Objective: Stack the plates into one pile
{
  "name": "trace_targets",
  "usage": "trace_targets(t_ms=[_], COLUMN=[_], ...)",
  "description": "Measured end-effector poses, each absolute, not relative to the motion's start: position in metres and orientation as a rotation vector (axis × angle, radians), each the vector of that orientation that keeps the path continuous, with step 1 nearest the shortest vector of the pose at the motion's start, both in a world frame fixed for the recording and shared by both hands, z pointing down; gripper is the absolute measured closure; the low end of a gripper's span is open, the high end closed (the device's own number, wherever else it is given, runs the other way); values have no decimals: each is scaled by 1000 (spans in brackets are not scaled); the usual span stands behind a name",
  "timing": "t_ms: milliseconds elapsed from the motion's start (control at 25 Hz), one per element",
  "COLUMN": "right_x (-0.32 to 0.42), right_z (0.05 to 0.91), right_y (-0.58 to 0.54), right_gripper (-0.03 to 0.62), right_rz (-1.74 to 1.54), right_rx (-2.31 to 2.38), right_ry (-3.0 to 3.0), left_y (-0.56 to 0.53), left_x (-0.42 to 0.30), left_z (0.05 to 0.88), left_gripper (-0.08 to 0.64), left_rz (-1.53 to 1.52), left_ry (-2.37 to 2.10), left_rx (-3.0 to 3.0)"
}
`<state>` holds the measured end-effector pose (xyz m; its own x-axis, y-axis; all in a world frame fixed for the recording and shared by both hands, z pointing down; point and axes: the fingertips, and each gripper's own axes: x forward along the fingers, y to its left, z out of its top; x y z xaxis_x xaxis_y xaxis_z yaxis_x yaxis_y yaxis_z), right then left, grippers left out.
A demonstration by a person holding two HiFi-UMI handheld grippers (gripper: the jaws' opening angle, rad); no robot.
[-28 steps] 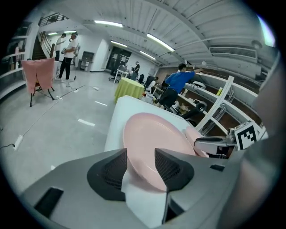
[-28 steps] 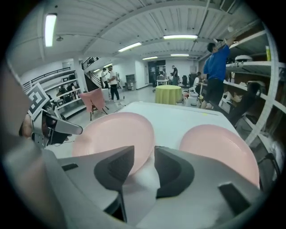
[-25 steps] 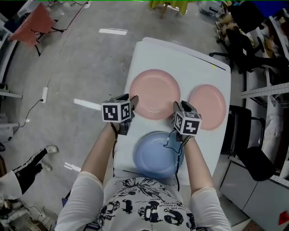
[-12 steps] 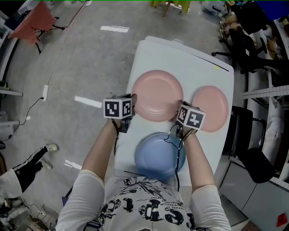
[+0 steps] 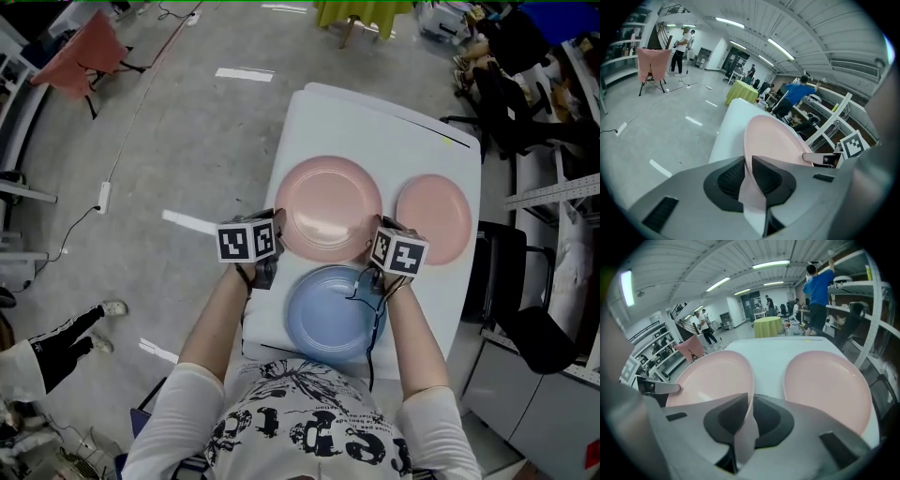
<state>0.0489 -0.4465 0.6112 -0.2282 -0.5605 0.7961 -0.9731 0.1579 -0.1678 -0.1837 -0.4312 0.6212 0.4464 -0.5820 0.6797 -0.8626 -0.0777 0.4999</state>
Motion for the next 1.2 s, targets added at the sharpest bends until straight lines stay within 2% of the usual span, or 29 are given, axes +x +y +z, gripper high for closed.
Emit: trace_targets(t_ms=[520, 1200], right_x=[79, 112], right_z=[570, 591], right_y=[-324, -179], right_gripper=[546, 545], right_rz=[888, 935], right_rx=[1460, 1412], right_ry=[-1949, -1920], left_y=[-310, -162], left_x=[-154, -121], left_z=[568, 592], left_gripper=[513, 512], left_rz=[328, 374], left_ry=[-1307, -1305], left_rx=[1821, 1750])
